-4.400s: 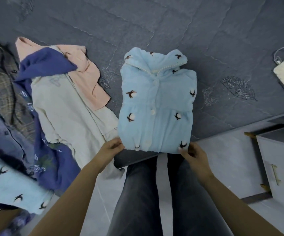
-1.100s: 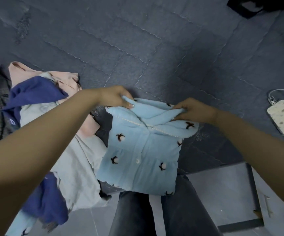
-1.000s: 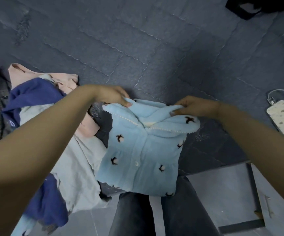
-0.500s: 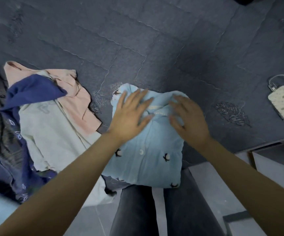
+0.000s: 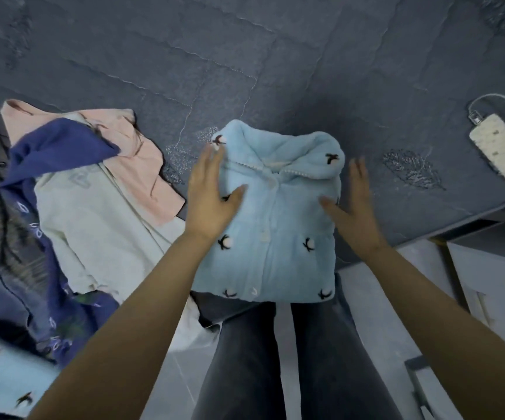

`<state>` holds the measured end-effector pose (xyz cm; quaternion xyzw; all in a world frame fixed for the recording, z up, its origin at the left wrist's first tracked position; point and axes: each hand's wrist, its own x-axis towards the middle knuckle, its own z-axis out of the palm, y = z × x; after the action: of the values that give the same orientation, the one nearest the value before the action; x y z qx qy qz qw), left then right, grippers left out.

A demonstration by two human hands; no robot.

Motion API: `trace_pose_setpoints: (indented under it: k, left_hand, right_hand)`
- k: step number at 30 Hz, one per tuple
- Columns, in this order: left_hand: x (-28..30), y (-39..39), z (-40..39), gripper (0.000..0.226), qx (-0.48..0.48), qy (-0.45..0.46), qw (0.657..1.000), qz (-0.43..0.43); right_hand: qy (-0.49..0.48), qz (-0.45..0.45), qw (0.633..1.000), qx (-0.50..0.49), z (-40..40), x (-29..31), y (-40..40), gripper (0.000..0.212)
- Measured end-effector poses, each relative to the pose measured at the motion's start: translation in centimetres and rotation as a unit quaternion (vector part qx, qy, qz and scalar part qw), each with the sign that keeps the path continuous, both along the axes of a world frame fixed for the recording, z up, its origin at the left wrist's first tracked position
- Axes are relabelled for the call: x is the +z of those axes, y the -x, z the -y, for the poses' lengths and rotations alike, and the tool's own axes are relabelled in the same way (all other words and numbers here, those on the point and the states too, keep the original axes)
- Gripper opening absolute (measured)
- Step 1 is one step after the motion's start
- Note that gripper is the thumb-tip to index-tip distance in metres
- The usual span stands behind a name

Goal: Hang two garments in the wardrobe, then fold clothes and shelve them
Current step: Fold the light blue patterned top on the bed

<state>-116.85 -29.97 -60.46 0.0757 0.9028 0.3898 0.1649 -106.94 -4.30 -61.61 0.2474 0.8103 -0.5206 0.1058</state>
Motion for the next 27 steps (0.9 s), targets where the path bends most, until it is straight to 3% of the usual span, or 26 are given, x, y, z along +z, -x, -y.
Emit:
trace_pose_setpoints:
  k: [2, 3, 5, 7, 12, 17, 20, 27]
  left_hand:
    - [0.2, -2.3, 2.1, 0.078, 0.101, -0.078, 0.985, 0.113]
    - [0.0, -3.5, 2.8, 0.084, 0.155, -0.111, 0.962, 0.194]
    - [-0.6, -5.6, 3.8, 0.092, 0.221, -0.133, 0.894, 0.366]
    - [-1.9, -6.7, 4.3, 0.09, 0.231, -0.163, 0.837, 0.468]
    - [-3.8, -7.2, 3.8, 0.061, 0.207, -0.253, 0.806, 0.494]
    - [-3.4, -7.9, 3.6, 0.064, 0.186, -0.262, 0.802, 0.504]
    - [-2.4, -9.8, 2.9, 0.064, 0.219, -0.284, 0.787, 0.502]
    - [3.8, -18.4, -1.4, 0.053, 0.362, -0.398, 0.705, 0.461]
  right_hand:
    - [0.057, 0.097, 0.988, -0.103, 0.2, 0.5, -2.8, 0.085]
    - [0.107, 0.139, 0.974, -0.141, 0.5, 0.5, -4.1, 0.082]
    - [0.205, 0.203, 0.942, -0.17, 1.7, 0.2, -5.8, 0.081]
    - [0.237, 0.231, 0.93, -0.158, 2.8, -1.0, -6.3, 0.087]
    - [0.254, 0.215, 0.931, -0.151, 3.6, -2.7, -4.5, 0.093]
    - [0.299, 0.207, 0.925, -0.108, 2.6, -2.4, -4.4, 0.079]
    - [0.299, 0.199, 0.93, -0.08, 1.6, -1.4, -3.9, 0.074]
    - [0.261, 0.208, 0.938, 0.096, -2.3, 4.7, -2.3, 0.051]
